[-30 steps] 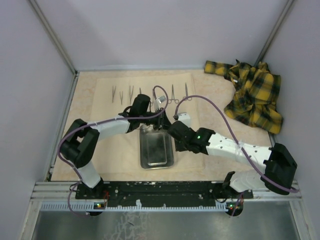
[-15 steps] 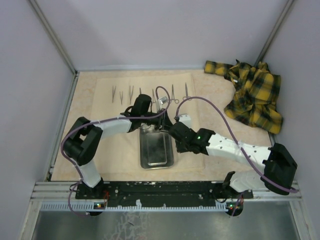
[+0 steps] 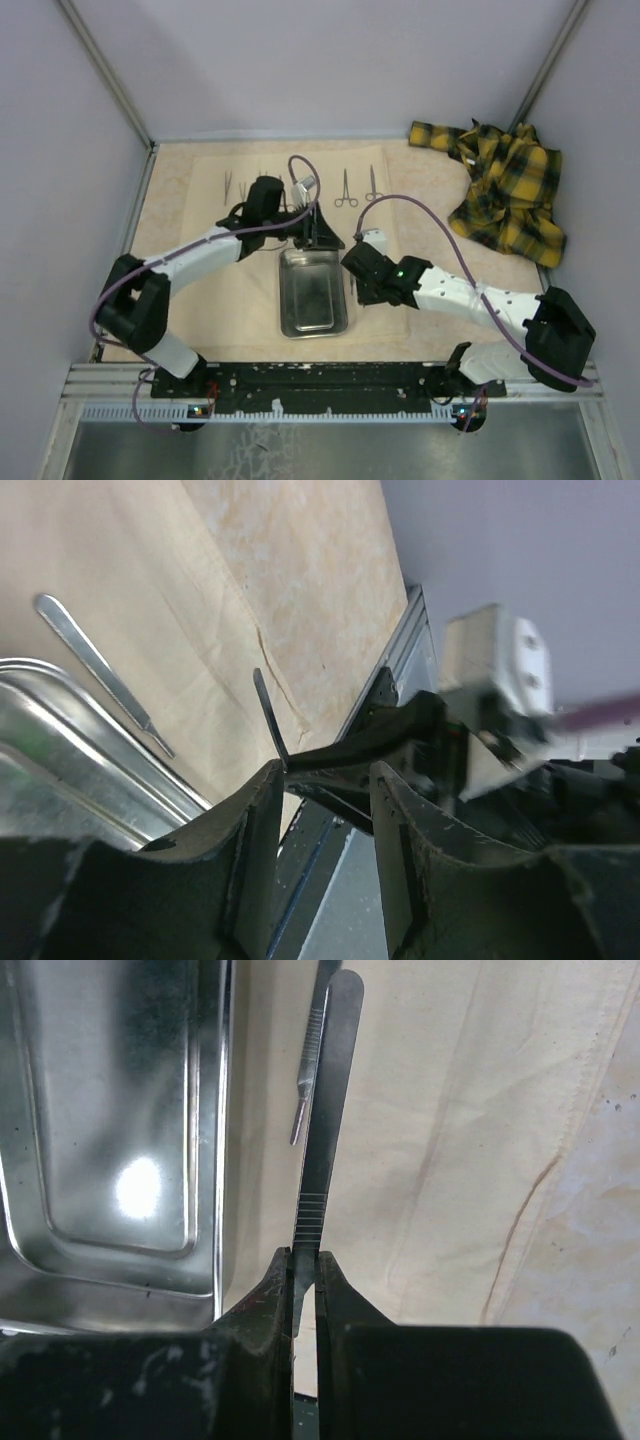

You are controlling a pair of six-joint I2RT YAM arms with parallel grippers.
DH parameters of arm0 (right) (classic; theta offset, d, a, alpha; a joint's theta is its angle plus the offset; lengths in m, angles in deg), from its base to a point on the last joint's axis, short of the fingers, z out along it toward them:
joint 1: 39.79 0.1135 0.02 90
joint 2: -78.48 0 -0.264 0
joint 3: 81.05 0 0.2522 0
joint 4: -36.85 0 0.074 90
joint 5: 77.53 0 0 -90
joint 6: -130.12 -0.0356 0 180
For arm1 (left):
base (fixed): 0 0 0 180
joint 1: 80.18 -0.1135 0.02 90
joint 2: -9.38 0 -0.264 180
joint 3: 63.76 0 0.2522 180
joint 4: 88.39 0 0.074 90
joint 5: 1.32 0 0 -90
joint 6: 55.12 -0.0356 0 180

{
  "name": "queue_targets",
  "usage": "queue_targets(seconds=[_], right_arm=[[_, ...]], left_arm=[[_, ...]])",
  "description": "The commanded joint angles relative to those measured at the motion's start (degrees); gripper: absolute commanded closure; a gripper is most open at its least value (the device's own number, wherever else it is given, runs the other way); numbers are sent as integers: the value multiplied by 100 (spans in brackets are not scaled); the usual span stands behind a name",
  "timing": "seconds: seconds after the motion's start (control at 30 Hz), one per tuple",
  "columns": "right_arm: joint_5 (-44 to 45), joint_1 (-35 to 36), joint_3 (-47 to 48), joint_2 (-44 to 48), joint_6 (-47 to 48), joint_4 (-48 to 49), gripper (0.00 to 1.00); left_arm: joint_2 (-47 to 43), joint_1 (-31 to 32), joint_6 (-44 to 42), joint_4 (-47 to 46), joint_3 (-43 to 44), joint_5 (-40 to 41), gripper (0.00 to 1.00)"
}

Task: Open and lay out the surgical kit
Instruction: Place the medical item in the surgical kit.

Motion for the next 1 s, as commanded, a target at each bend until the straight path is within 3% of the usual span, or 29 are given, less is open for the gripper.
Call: queue_targets(seconds=[0.0, 0.13, 0.47, 0.97], right_arm=[[-336, -295, -155, 130, 245, 457, 100], [-757, -668, -261, 47, 491, 768, 100], [-1838, -1700, -287, -410, 1198, 1222, 100], [-1705, -1877, 105, -1426, 1392, 1064, 100]], left_arm=[[-996, -298, -372, 665, -183, 712, 54], [-1619, -418, -686, 1366, -234, 1217, 53], [-2708, -710, -675, 1546, -962, 1354, 52], [-2871, -1098, -810, 1606, -1195, 1181, 52]])
